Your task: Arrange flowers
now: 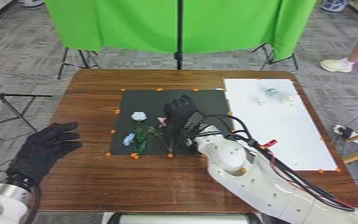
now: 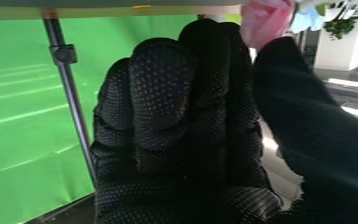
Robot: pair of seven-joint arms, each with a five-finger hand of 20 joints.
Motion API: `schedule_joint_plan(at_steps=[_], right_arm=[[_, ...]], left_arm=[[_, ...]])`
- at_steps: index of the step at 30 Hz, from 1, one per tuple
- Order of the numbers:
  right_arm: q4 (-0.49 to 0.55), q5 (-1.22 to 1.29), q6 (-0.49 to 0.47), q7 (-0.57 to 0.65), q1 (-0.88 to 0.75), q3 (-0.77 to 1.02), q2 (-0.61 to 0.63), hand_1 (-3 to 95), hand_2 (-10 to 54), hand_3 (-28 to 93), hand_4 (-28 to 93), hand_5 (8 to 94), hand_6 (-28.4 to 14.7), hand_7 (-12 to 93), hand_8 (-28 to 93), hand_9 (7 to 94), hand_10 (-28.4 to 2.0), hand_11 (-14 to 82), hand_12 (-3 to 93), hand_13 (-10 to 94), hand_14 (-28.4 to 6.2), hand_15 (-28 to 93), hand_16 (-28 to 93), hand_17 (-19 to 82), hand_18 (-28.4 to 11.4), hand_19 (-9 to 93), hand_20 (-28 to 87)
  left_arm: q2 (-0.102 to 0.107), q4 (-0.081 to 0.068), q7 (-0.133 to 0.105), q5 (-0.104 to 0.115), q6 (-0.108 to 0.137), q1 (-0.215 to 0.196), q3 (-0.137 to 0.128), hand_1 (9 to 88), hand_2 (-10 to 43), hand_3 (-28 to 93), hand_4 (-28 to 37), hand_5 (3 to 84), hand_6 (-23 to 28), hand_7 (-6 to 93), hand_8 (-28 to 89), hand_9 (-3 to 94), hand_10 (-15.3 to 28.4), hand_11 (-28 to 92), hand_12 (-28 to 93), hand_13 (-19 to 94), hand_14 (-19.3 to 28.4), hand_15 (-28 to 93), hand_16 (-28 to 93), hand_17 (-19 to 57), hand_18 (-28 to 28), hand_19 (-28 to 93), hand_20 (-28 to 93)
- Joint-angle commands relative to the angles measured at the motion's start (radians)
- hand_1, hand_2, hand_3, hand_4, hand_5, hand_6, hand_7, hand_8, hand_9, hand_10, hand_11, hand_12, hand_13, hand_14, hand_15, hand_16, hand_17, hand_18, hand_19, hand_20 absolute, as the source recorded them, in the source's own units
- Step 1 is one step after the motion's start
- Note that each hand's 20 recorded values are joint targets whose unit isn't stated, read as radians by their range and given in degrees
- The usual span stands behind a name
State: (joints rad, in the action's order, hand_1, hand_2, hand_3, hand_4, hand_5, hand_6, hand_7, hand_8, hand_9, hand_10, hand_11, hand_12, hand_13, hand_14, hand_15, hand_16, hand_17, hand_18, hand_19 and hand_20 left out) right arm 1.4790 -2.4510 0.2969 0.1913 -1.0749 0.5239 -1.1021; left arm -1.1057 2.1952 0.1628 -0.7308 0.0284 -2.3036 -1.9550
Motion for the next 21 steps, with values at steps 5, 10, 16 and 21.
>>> schedule_joint_plan(at_steps=[5, 10, 16, 21], right_arm=[[0.058, 0.022, -0.011, -0.017, -0.013, 0.039, 0.004, 39.5, -8.8, 81, -28, 67.5, 0.7, 46, -12, 81.1, -6.2, 33.9, 35.7, 76, -3.7, 59, 28, 31, -15.4, 77, 37], [0.105, 0.042, -0.017, -0.013, -0.031, 0.090, 0.032, 36.2, -7.9, 82, -28, 67.4, 0.7, 42, -10, 79.2, -7.1, 38.4, 29.8, 76, -3.8, 59, 28, 31, -15.6, 76, 38], [0.129, 0.070, -0.065, 0.022, -0.042, 0.176, 0.123, 30.9, -5.0, 85, -28, 64.8, 0.8, 38, -11, 73.9, -8.9, 40.3, 26.4, 70, -5.0, 60, 28, 29, -16.2, 75, 38], [0.124, 0.119, -0.132, 0.105, -0.065, 0.261, 0.215, 28.2, -4.1, 89, -28, 58.4, 0.8, 36, -21, 63.4, -9.7, 41.1, 25.1, 60, -6.1, 60, 23, 26, -16.2, 72, 37]], left_arm=[[-0.005, -0.007, 0.008, -0.001, -0.005, -0.009, 0.000, 29.2, 7.9, 73, -28.3, 44.6, 7.3, 31.1, -14, 41.3, 17.3, 46, 19, 36, 20.8, 70, -6, -2.9, 24.5, 67, -1], [-0.009, -0.005, 0.006, -0.002, -0.004, -0.013, -0.004, 29.2, 7.9, 73, -28.3, 44.6, 7.2, 31.3, -14, 41.3, 17.3, 46, 19, 36, 20.9, 70, -6, -2.9, 24.5, 67, -1], [-0.015, 0.002, 0.000, -0.003, 0.003, -0.025, -0.011, 29.2, 8.0, 73, -28.3, 44.6, 7.3, 31.2, -14, 41.4, 17.3, 46, 19, 36, 20.8, 70, -6, -2.9, 24.5, 67, -1], [-0.021, 0.009, -0.010, -0.003, 0.009, -0.041, -0.017, 29.2, 8.0, 73, -28.3, 44.6, 7.3, 31.3, -14, 41.3, 17.3, 46, 19, 36, 20.7, 70, -6, -2.9, 24.5, 67, -1]])
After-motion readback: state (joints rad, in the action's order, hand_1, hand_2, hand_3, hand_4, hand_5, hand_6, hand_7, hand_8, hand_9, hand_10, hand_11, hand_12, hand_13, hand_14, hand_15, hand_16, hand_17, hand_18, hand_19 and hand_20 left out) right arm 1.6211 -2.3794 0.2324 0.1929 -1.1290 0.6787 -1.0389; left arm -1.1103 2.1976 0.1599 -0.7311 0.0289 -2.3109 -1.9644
